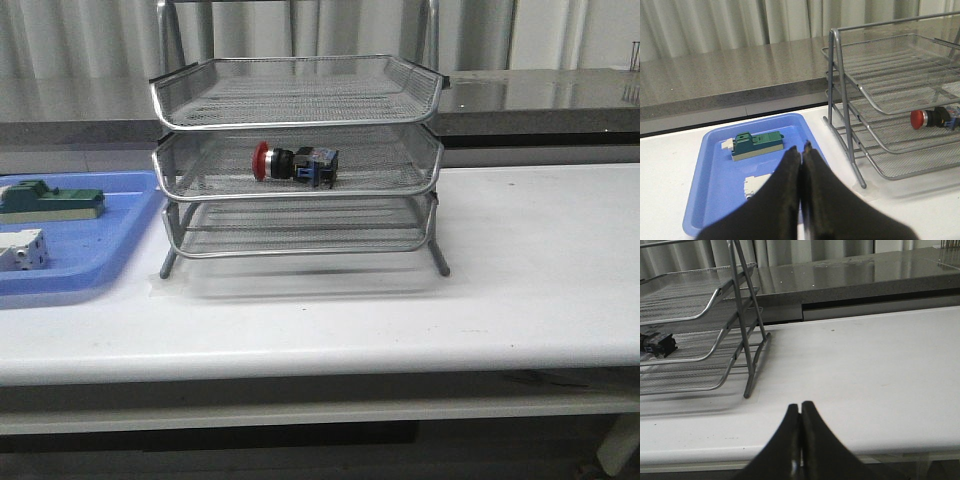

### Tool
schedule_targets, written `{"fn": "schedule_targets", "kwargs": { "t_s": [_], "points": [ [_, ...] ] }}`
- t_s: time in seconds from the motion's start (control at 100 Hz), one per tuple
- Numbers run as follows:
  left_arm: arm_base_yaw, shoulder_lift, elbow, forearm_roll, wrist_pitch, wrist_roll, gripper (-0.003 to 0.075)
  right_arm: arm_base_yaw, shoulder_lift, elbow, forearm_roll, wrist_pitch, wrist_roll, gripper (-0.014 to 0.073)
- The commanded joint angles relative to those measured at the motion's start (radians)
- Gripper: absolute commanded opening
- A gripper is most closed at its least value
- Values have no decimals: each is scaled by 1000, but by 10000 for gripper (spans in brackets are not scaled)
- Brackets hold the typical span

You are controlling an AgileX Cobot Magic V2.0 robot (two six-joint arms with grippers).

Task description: Place button on rack with both arms

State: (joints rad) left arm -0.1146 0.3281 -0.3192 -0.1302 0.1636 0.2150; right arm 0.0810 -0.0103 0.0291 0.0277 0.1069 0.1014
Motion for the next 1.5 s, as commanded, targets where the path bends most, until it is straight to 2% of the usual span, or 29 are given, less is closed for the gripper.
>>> {"fn": "schedule_targets", "kwargs": {
  "t_s": [0.0, 0.33, 0.58, 0.83, 0.99, 1.49],
  "points": [
    [0, 8, -26, -9, -85, -10, -21, 0, -19, -20, -8, -88, -1, -57],
    [0, 2, -3, 32, -108, -12, -21, 0, -19, -20, -8, -88, -1, -57],
    [0, -131, 152, 90, -230, -96, -21, 0, -19, -20, -8, -88, -1, -57],
    [26, -304, 309, 92, -234, -98, -21, 0, -19, -20, -8, -88, -1, -57],
    [63, -364, 371, 130, -244, -207, -21, 0, -19, -20, -8, -88, -1, -57],
    [65, -364, 372, 152, -227, -224, -21, 0, -19, -20, -8, -88, -1, -57]
  ]
}}
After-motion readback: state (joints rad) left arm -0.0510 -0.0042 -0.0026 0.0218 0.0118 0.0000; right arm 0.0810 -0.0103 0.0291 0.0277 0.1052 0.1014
